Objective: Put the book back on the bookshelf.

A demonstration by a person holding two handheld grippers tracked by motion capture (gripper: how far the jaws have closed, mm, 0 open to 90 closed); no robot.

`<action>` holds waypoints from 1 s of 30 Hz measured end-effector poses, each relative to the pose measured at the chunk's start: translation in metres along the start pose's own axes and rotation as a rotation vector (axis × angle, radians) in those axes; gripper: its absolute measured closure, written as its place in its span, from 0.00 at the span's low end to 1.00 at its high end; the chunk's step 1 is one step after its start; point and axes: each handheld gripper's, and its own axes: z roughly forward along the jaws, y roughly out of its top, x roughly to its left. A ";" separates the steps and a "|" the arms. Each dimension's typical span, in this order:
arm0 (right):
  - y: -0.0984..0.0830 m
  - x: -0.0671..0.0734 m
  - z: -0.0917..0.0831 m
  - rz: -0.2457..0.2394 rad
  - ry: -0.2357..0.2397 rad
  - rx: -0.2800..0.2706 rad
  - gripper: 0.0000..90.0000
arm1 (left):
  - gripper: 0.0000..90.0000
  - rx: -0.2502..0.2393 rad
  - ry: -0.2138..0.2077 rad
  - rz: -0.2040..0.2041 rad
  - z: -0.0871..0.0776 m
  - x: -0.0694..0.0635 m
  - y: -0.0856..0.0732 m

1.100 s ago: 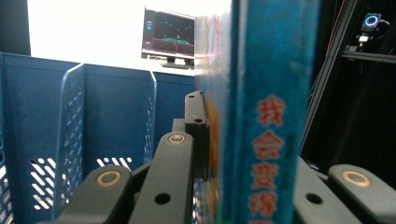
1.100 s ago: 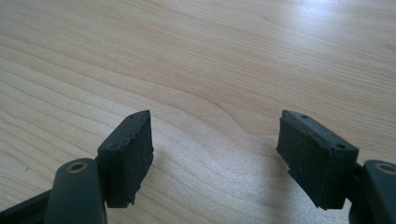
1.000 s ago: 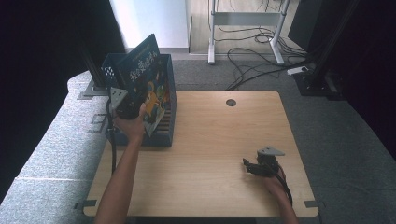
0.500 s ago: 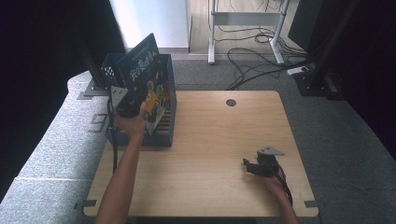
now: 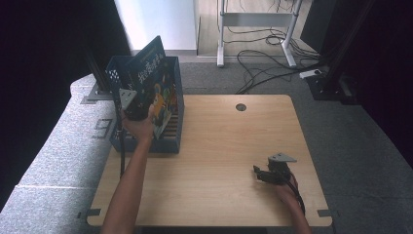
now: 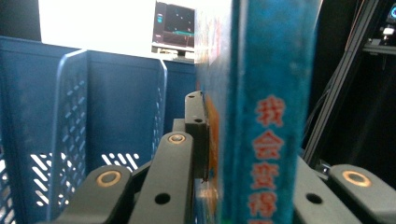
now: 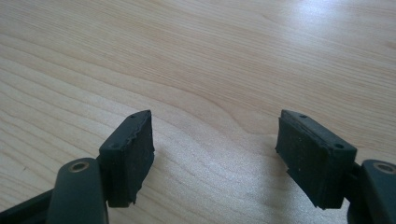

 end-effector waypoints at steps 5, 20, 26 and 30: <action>0.000 0.000 0.000 0.002 -0.001 0.004 0.30 | 0.92 -0.016 -0.002 0.001 0.002 -0.002 -0.002; 0.000 0.000 0.000 0.003 -0.002 0.007 0.30 | 0.92 -0.045 0.002 0.008 0.011 -0.007 -0.011; -0.001 0.000 -0.001 0.001 -0.001 0.007 0.30 | 0.91 -0.061 0.009 0.009 0.013 -0.009 -0.021; -0.001 0.000 -0.001 0.004 -0.002 0.009 0.30 | 0.91 -0.059 0.014 0.007 0.014 -0.010 -0.025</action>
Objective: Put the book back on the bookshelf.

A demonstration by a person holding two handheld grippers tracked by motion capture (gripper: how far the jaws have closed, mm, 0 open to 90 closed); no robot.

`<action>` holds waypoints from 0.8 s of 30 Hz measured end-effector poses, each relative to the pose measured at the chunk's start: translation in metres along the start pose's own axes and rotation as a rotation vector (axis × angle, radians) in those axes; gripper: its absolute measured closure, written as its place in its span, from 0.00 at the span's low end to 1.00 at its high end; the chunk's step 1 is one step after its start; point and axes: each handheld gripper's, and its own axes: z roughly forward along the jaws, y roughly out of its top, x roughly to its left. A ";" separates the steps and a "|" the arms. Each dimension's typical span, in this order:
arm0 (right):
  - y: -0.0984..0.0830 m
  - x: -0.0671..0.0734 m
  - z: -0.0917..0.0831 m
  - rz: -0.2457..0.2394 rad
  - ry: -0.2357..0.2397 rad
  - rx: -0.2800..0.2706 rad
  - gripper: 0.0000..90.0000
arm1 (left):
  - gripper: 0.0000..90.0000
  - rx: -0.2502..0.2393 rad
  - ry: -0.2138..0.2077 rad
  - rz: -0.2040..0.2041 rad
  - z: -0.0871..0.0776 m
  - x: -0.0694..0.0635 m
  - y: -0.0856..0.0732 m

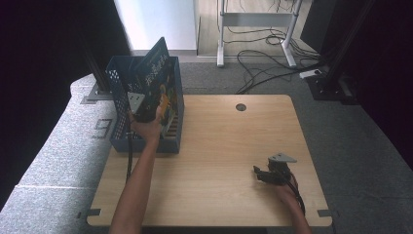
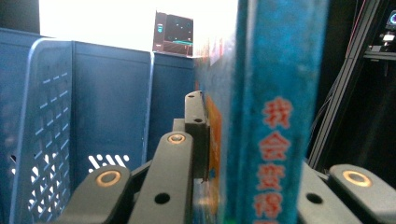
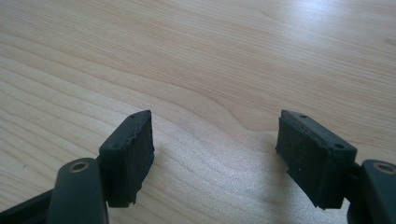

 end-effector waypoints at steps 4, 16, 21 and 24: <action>0.000 0.000 0.000 -0.002 -0.001 0.000 0.30 | 0.91 0.011 0.003 0.005 0.001 0.000 -0.006; 0.000 0.001 0.000 -0.002 0.004 0.001 0.30 | 0.91 0.027 0.008 0.046 0.003 -0.008 -0.020; -0.001 0.001 -0.001 -0.004 0.007 0.000 0.30 | 0.91 0.016 0.015 0.049 -0.001 -0.009 -0.022; 0.000 0.001 0.000 -0.002 0.008 0.000 0.30 | 0.92 0.022 0.025 0.036 -0.001 -0.006 -0.019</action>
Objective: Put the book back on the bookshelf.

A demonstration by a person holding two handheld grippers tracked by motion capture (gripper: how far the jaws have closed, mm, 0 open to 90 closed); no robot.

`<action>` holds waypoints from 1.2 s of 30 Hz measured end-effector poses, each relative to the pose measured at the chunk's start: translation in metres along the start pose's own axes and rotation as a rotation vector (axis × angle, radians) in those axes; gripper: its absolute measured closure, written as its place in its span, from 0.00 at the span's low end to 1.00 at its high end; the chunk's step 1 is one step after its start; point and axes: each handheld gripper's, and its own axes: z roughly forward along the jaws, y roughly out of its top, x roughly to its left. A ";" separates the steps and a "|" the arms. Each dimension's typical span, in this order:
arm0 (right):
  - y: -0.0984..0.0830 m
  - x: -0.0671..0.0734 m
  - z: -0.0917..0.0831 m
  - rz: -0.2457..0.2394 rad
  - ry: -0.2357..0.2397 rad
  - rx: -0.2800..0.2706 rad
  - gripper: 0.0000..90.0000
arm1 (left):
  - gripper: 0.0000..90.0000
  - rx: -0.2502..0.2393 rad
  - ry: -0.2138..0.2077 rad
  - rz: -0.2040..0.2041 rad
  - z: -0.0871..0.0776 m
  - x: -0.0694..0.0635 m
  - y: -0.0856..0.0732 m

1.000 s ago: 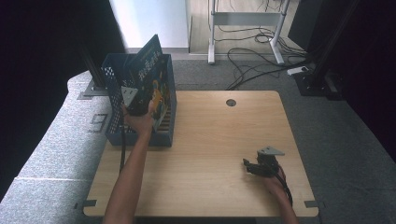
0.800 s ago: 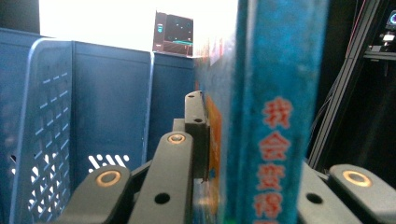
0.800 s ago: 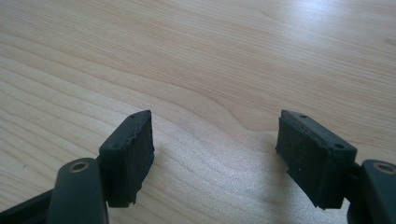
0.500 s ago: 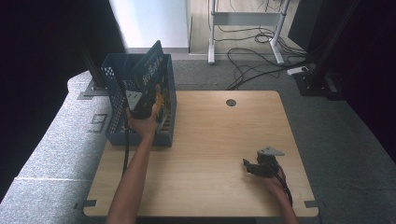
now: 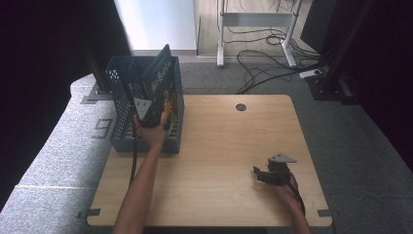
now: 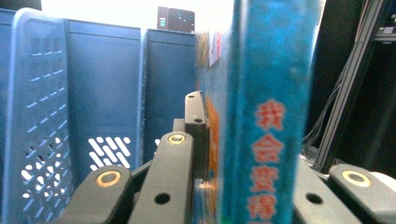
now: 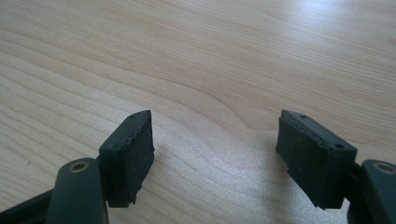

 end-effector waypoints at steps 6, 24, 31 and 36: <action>0.000 -0.001 0.000 -0.001 0.001 0.000 0.30 | 0.91 -0.003 0.018 -0.007 -0.002 0.005 0.005; 0.000 0.000 -0.001 -0.001 0.003 -0.002 0.30 | 0.91 0.053 -0.007 0.024 0.005 -0.004 -0.015; -0.001 0.000 -0.001 -0.001 0.004 0.000 0.30 | 0.90 0.070 -0.032 0.043 0.003 -0.008 -0.023; -0.001 0.001 -0.001 -0.008 0.001 0.001 0.30 | 0.86 0.089 -0.059 0.055 -0.003 -0.012 -0.023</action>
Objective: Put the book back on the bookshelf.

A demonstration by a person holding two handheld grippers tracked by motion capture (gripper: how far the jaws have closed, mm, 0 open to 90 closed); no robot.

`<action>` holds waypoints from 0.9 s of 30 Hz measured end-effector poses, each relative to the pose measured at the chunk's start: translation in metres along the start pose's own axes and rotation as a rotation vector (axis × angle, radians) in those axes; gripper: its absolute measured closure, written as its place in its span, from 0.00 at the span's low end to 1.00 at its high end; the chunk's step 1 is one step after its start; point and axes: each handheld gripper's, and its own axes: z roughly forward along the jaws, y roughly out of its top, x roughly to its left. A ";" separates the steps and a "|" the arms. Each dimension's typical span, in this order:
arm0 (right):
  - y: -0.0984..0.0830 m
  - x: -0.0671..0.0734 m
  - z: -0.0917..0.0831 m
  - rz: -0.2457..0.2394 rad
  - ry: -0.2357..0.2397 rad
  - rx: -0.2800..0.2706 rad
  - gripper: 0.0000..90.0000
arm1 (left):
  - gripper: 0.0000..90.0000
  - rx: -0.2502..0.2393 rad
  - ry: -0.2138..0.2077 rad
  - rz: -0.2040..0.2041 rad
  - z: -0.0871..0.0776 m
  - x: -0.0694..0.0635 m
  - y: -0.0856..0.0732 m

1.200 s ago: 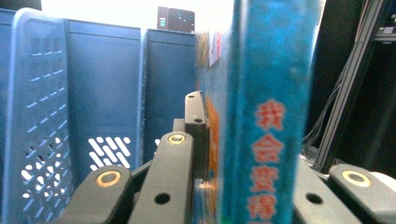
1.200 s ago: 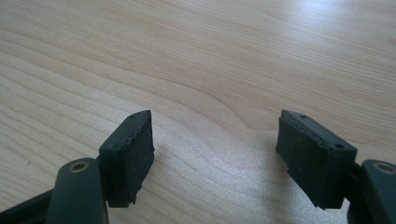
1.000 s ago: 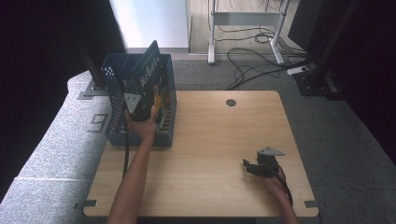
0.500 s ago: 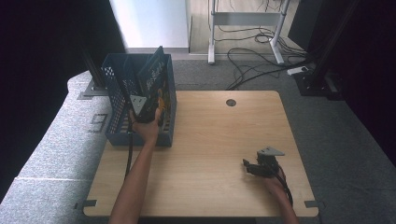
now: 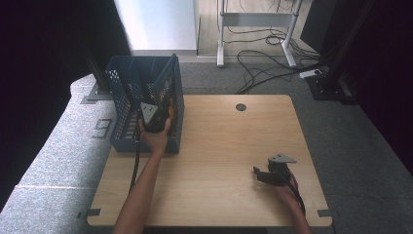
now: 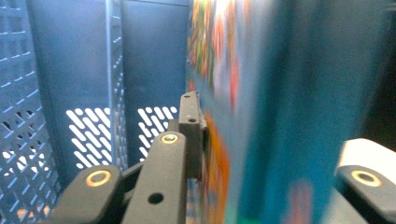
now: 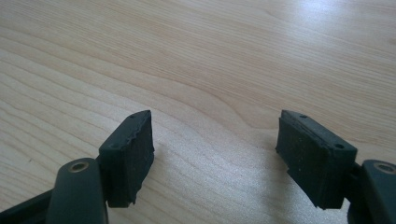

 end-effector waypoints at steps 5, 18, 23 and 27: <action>0.000 0.002 0.000 -0.007 0.000 0.002 0.30 | 0.84 0.007 -0.006 0.039 -0.007 -0.005 0.000; 0.000 0.002 0.000 -0.004 0.002 0.003 0.30 | 0.70 0.021 -0.054 0.068 -0.013 -0.004 0.003; -0.001 0.001 0.000 -0.003 0.003 0.003 0.30 | 0.78 0.015 -0.056 0.067 -0.016 -0.002 0.006; 0.000 0.002 0.000 -0.005 0.002 0.004 0.30 | 0.85 0.011 -0.037 0.065 -0.020 0.001 0.008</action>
